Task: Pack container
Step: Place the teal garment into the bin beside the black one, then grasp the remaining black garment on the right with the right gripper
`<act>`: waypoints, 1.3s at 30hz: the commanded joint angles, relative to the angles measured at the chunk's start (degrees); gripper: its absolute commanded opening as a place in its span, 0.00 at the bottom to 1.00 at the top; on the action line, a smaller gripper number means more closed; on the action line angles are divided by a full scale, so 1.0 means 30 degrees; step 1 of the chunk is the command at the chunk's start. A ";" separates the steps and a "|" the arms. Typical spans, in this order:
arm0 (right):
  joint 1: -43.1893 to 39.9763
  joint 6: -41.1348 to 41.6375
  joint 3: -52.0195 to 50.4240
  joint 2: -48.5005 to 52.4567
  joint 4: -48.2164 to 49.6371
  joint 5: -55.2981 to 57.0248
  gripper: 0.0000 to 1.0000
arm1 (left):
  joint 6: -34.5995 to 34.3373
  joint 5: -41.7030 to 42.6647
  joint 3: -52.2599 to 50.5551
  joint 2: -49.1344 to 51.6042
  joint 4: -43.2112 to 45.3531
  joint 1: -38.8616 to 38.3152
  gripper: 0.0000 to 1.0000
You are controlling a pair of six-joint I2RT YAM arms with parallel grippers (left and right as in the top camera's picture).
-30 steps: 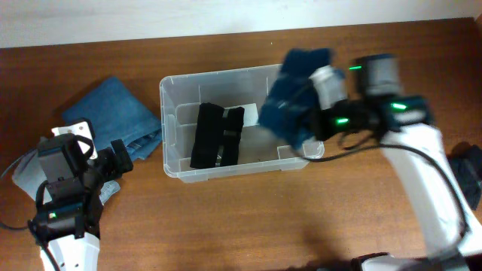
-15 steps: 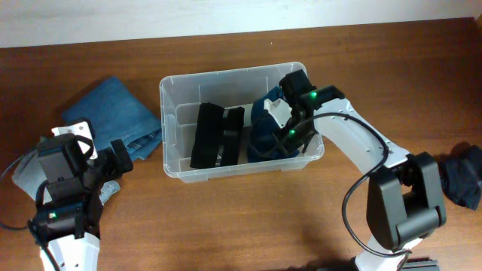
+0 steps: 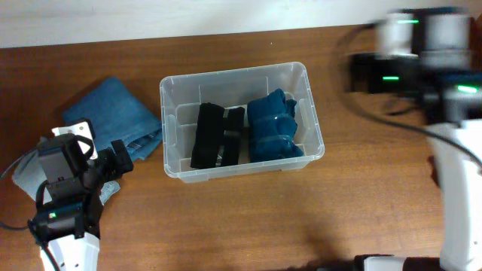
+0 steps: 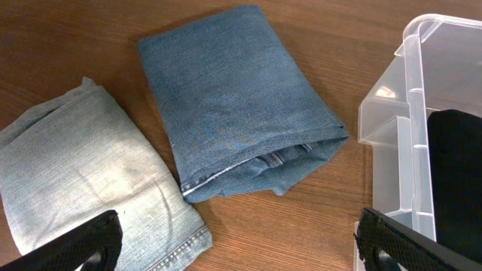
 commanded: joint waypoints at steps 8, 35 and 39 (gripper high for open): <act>-1.4651 0.1858 -0.5115 0.3606 0.1545 -0.3300 0.98 | -0.0255 0.0219 0.0393 0.0051 -0.0015 0.0131 0.99; -1.9351 0.0474 -0.8969 1.1380 0.6827 -1.0003 0.10 | -0.0255 0.0226 0.0393 0.0051 -0.0007 0.0131 0.99; -1.9037 0.0029 -0.8393 1.0491 0.6069 -1.2145 0.04 | -0.0255 0.0226 0.0393 0.0051 -0.0015 0.0131 0.99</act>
